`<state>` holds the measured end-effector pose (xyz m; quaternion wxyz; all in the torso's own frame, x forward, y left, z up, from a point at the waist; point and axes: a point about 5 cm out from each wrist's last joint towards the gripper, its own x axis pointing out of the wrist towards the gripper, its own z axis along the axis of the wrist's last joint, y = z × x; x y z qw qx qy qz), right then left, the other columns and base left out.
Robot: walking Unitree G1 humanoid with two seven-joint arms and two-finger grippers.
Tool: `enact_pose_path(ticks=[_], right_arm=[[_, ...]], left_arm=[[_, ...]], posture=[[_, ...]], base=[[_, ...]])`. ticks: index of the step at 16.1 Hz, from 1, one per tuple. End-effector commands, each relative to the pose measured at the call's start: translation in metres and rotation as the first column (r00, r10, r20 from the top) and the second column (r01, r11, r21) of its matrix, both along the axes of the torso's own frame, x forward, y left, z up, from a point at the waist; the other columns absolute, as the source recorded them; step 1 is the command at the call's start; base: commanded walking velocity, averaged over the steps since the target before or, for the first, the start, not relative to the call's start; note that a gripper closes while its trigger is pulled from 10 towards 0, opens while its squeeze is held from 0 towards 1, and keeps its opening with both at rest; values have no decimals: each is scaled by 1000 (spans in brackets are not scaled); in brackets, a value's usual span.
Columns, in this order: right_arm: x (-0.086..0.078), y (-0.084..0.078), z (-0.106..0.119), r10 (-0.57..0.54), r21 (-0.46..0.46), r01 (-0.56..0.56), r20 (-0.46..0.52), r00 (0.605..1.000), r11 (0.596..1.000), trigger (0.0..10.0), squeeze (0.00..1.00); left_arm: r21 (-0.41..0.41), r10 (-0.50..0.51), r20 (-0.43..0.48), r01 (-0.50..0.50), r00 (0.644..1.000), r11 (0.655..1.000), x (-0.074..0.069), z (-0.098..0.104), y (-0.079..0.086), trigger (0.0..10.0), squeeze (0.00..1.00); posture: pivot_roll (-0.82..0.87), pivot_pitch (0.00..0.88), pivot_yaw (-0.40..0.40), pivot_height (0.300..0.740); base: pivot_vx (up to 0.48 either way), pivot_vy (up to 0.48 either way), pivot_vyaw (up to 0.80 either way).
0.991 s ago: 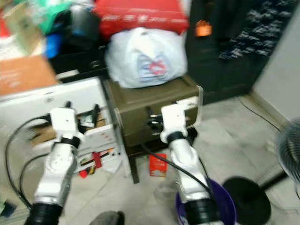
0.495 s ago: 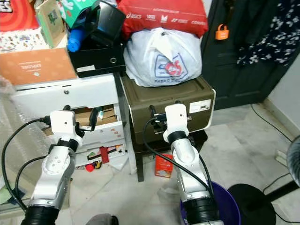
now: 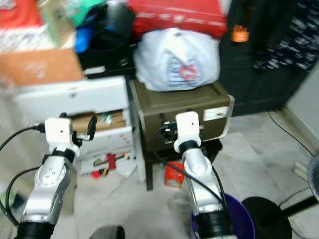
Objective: Clean up the room
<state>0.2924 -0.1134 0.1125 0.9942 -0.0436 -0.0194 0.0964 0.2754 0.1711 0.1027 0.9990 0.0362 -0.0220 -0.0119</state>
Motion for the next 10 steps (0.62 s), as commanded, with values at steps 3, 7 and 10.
enact_pose_path(ticks=[3, 7, 10], right_arm=[[1, 1, 0, -5, 0, 5, -12, 1000, 1000, 10000, 0], [2, 1, -1, -12, 0, 12, -19, 1000, 1000, 10000, 0], [2, 0, -2, -18, 4, 18, -23, 1000, 1000, 10000, 0]], left_arm=[[-11, -8, -24, 8, 1000, 1000, 0, -1, -2, 10000, 0], [1, -26, -28, 26, 999, 1000, 0, -1, -2, 10000, 0], [10, -29, -34, 29, 999, 1000, 0, -1, -1, 10000, 0]], posture=[[41, 0, -8, 740], [45, 0, -9, 740], [46, 0, -9, 740]], base=[[0, 0, 800], [0, 0, -84], [0, 0, 0]])
